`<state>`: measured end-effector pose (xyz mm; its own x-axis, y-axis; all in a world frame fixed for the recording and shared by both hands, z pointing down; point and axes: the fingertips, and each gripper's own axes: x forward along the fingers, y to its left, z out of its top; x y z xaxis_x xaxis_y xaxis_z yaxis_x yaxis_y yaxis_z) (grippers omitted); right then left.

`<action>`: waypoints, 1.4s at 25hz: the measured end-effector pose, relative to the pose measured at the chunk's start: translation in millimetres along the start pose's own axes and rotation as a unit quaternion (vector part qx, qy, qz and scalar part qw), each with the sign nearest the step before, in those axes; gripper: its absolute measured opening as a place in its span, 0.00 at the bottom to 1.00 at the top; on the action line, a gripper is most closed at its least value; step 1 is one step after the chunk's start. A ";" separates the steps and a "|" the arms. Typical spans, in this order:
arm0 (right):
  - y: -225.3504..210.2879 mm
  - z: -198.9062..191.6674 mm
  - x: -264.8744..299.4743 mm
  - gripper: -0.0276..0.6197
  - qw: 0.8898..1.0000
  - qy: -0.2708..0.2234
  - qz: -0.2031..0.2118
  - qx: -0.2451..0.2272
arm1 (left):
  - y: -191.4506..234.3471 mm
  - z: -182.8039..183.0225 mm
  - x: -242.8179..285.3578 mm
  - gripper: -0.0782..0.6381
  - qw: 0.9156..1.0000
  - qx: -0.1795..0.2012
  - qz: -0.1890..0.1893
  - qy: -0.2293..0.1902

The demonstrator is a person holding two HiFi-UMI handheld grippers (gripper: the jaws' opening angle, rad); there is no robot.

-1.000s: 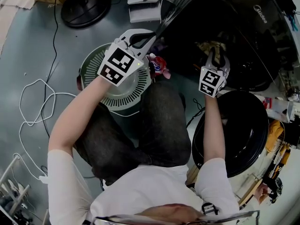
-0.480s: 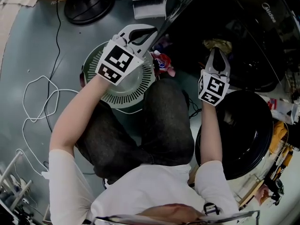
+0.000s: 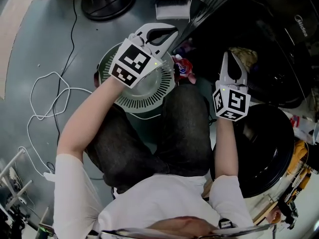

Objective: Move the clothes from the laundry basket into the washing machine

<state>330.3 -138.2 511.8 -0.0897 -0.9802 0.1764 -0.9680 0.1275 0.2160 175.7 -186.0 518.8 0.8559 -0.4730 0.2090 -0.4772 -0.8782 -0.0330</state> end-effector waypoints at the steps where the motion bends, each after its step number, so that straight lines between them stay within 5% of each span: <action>1: 9.5 5.3 1.1 0.06 1.000 -0.006 0.015 0.001 | 2.4 -0.1 -2.8 0.12 1.000 -0.001 0.002 0.000; 8: 62.8 26.5 19.5 0.06 0.994 -0.032 0.103 0.006 | 24.3 -8.4 -23.4 0.12 0.999 -0.016 0.038 -0.002; 14: 113.4 54.4 32.5 0.06 0.978 -0.071 0.195 0.012 | 39.4 1.2 -43.9 0.12 0.998 -0.019 0.057 -0.016; 24: 159.3 90.2 69.5 0.06 0.969 -0.103 0.222 0.018 | 79.5 -7.0 -88.7 0.12 0.990 -0.048 0.128 -0.034; 29: 183.7 83.2 88.3 0.06 0.967 -0.095 0.235 -0.024 | 82.0 -11.6 -96.3 0.12 0.989 -0.059 0.129 -0.031; 35: 189.6 50.4 89.9 0.06 0.966 -0.078 0.239 0.057 | 83.9 -17.6 -103.5 0.12 0.989 -0.063 0.130 -0.033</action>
<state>126.9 -209.8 520.2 -0.5580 -0.8259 0.0805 -0.8264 0.5619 0.0368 43.6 -209.5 511.6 0.7099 -0.6892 0.1451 -0.7006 -0.7121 0.0453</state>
